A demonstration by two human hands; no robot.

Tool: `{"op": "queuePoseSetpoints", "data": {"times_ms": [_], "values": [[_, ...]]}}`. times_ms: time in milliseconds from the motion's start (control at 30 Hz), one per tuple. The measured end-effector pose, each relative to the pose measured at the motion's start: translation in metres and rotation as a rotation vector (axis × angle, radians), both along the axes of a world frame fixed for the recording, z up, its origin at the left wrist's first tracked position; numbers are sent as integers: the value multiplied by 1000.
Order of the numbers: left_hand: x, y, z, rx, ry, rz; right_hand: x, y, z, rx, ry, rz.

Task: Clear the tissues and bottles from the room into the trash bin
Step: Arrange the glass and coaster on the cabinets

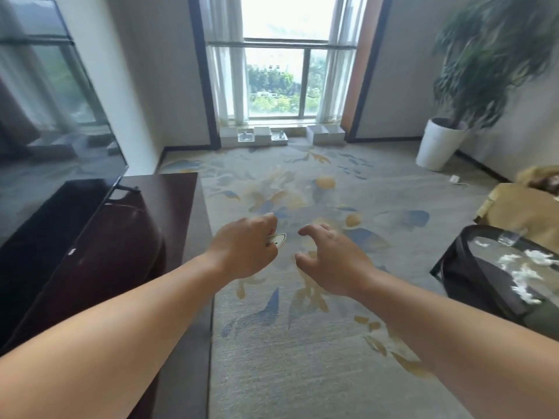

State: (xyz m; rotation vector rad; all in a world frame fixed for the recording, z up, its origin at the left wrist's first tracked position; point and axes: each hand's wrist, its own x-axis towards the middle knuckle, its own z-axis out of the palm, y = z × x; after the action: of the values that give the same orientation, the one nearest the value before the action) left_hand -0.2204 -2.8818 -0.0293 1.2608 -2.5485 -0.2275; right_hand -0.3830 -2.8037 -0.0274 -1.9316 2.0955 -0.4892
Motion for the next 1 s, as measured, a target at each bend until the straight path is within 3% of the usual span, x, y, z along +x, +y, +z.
{"op": "queuePoseSetpoints", "data": {"times_ms": [433,1000], "values": [[-230,47,19,-61,29,-293,-204,85,14,-31,-85,-262],[-422,15,17,-72,51,-679,-337,104,20,-16,-46,-671]]}}
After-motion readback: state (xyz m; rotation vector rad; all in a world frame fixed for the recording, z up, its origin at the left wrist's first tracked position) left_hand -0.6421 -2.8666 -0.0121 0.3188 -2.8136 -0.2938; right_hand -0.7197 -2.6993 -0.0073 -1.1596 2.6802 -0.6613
